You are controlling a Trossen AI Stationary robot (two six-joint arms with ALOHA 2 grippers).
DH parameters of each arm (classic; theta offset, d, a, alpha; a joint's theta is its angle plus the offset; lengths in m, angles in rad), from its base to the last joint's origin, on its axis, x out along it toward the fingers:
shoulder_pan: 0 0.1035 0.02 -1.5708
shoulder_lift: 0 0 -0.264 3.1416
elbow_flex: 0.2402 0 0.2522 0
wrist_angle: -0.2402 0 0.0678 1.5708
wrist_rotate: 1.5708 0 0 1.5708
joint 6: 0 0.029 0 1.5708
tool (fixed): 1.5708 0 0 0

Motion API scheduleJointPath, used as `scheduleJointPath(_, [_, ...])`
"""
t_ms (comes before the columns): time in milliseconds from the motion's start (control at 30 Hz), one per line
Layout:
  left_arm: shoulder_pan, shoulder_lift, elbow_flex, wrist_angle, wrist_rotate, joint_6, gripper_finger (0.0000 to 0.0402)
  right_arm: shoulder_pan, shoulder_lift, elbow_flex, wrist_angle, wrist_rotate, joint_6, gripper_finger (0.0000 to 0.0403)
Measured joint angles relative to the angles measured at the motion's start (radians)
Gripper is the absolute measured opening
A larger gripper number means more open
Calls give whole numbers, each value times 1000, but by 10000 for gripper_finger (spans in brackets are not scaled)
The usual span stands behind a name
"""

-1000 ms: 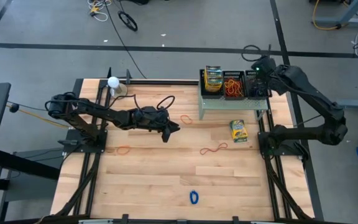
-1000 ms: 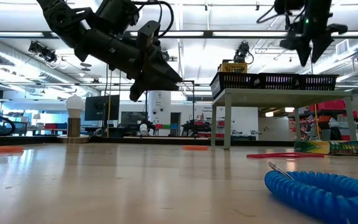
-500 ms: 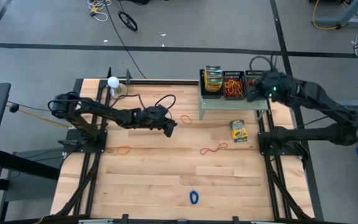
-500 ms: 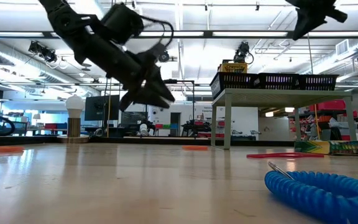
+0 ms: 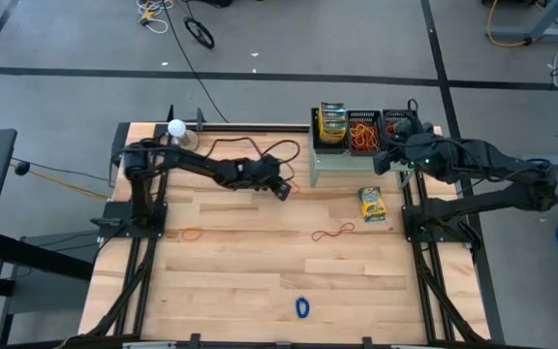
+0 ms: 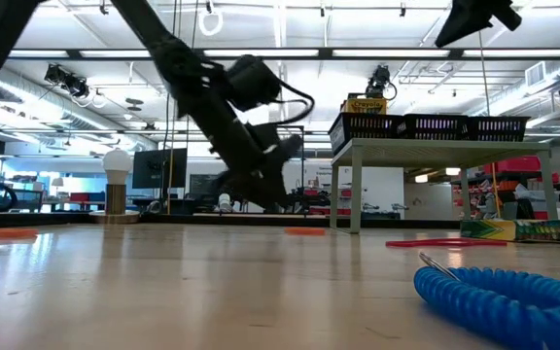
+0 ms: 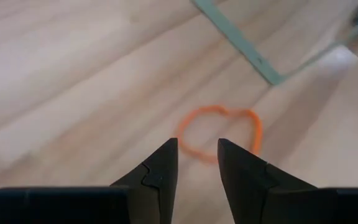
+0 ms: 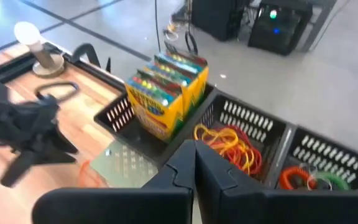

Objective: Pick & Place Office Desk Supplies
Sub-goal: Put the top orange rubber band into the middle black basket on the shelf

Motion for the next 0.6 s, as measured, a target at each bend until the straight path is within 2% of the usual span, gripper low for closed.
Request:
scheduleJointPath(200, [37,115,100,-12,22,10,120,4,1,0,44,3,-25,6])
scheduleJointPath(400, [46,157,140,-76,40,13,117,4,1,0,59,3,-26,9])
scheduleJointPath(500, [43,158,141,-95,47,31,94,4,1,0,61,3,-30,10])
scheduleJointPath(600, [39,153,141,-117,55,62,50,4,1,0,64,3,-33,10])
